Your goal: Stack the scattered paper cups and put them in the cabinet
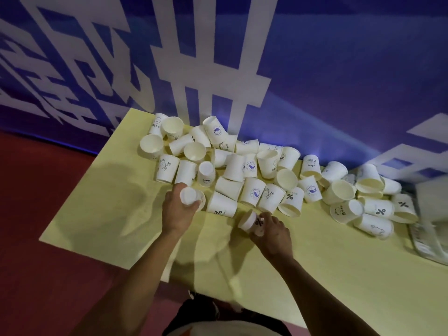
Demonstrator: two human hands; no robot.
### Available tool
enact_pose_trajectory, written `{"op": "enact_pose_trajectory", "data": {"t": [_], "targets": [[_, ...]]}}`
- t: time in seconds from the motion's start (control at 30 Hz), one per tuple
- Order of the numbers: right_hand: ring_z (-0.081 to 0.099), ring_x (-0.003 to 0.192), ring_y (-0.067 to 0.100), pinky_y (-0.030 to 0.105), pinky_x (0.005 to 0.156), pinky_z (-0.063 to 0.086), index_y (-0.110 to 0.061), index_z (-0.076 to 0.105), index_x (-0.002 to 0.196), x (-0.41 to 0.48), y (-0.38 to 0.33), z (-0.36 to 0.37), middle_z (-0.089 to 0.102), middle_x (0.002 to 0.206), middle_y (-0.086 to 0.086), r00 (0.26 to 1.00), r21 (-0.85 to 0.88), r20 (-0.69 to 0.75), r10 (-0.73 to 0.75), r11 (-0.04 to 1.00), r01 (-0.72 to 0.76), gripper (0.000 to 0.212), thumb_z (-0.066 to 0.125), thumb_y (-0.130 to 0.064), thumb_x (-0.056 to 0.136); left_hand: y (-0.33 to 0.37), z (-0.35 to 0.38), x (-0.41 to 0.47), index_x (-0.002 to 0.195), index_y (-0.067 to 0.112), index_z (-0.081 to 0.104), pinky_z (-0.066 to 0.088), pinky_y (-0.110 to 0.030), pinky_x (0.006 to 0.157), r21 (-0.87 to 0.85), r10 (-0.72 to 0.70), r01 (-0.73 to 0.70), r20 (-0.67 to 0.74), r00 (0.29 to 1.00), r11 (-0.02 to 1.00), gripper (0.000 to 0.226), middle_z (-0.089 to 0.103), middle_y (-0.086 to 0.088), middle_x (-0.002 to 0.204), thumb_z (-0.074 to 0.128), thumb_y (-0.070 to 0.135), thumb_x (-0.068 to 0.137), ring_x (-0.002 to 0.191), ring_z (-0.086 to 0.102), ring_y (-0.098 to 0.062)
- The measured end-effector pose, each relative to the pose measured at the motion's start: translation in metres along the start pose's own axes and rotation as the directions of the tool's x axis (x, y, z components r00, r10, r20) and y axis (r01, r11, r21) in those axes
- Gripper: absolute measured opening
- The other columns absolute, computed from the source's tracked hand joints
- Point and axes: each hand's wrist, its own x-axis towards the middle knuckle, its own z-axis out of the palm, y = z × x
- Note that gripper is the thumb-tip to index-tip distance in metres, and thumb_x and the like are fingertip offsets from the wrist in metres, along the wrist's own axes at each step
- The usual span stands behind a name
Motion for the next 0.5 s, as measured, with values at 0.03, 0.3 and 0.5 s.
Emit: {"op": "enact_pose_trajectory", "data": {"t": [0.03, 0.3, 0.5], "targets": [[0.061, 0.096, 0.032, 0.04, 0.078, 0.046, -0.018, 0.056, 0.121, -0.001, 0.002, -0.003, 0.066, 0.105, 0.006, 1.0, 0.013, -0.002, 0.005, 1.0, -0.005, 0.054, 0.075, -0.045, 0.078, 0.005, -0.004, -0.003, 0.121, 0.024, 0.051, 0.044, -0.034, 0.084, -0.014, 0.001, -0.001, -0.033, 0.999, 1.0, 0.053, 0.054, -0.005, 0.115, 0.08, 0.024, 0.077, 0.105, 0.051, -0.024], [0.062, 0.091, 0.033, 0.04, 0.075, 0.049, -0.018, 0.054, 0.118, -0.016, 0.04, -0.037, 0.066, 0.099, 0.005, 0.994, 0.177, -0.08, -0.073, 0.981, 0.086, 0.053, 0.074, -0.046, 0.077, 0.063, 0.012, -0.04, 0.107, 0.023, 0.041, 0.048, -0.037, 0.077, -0.083, 0.059, -0.076, -0.195, 0.979, 0.994, 0.05, 0.059, -0.006, 0.109, 0.081, 0.03, 0.077, 0.096, 0.057, -0.026], [0.061, 0.096, 0.027, 0.039, 0.077, 0.05, -0.018, 0.049, 0.124, -0.042, 0.118, -0.071, 0.065, 0.107, 0.003, 0.992, 0.309, -0.125, -0.005, 0.95, 0.044, 0.06, 0.073, -0.054, 0.081, 0.108, 0.088, -0.109, 0.103, 0.019, 0.039, 0.048, -0.034, 0.073, -0.09, 0.029, -0.033, -0.052, 0.998, 0.995, 0.049, 0.061, -0.001, 0.098, 0.08, 0.032, 0.079, 0.09, 0.061, -0.026]]}}
